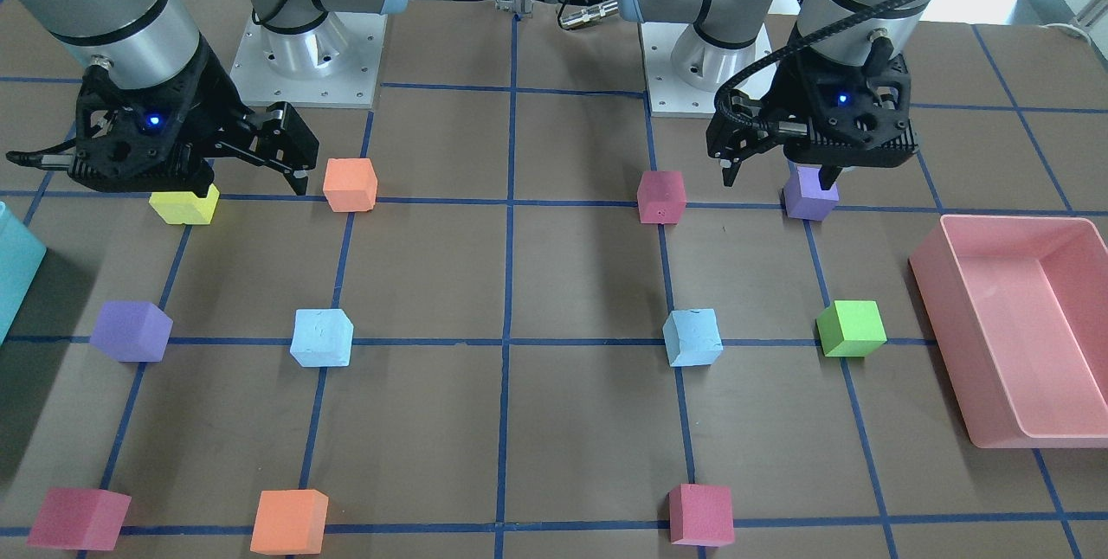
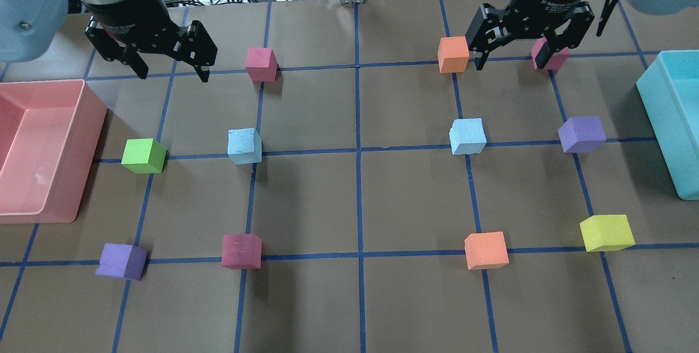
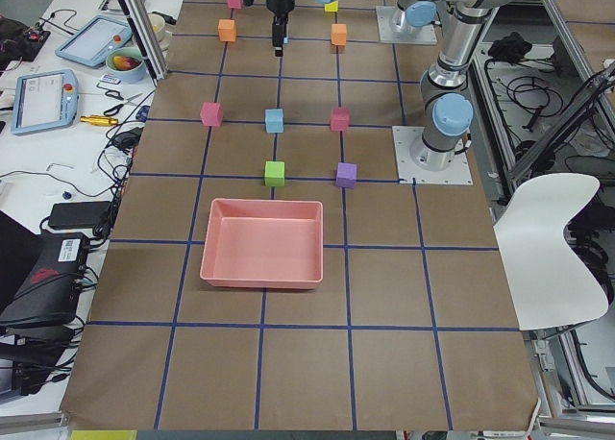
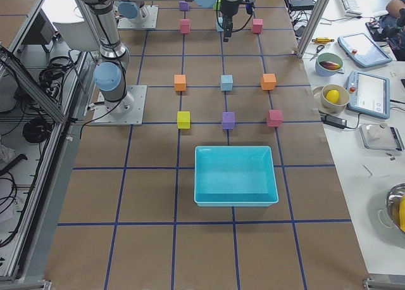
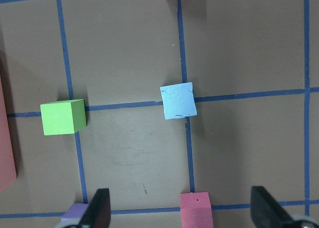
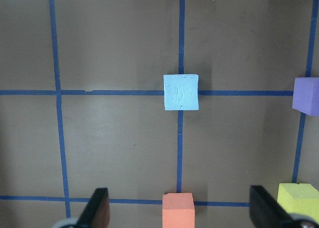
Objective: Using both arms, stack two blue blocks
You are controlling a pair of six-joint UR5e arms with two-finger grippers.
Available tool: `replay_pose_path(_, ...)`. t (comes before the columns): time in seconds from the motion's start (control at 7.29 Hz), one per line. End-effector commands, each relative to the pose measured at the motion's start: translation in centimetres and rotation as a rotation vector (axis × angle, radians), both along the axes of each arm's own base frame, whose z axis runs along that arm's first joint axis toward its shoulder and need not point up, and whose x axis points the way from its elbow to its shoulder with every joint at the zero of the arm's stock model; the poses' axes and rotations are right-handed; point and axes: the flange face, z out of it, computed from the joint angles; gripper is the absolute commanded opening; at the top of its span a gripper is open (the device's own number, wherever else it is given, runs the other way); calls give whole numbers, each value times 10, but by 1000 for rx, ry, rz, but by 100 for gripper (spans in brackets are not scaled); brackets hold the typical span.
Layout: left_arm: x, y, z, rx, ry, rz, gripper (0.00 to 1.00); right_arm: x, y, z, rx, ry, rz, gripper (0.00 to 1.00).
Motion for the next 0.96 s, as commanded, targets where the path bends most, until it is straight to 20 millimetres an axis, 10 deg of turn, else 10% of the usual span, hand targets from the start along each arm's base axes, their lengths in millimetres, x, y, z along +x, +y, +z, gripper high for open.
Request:
replay_pose_path(0.0,0,0,0,0,-1,0,100,0,0,0,1,3,0,100)
replay_pose_path(0.14,0,0,0,0,-1,0,100,-1,-4,-10,14,5,3,100)
replay_pose_path(0.41,6,-4,-24,26,-2,12,100,-1,-50,-107,38,9,-5,100)
replay_pose_path(0.82,2,-16,-176,56,58,32,100,-10,-67,-227,10,14,-4,100)
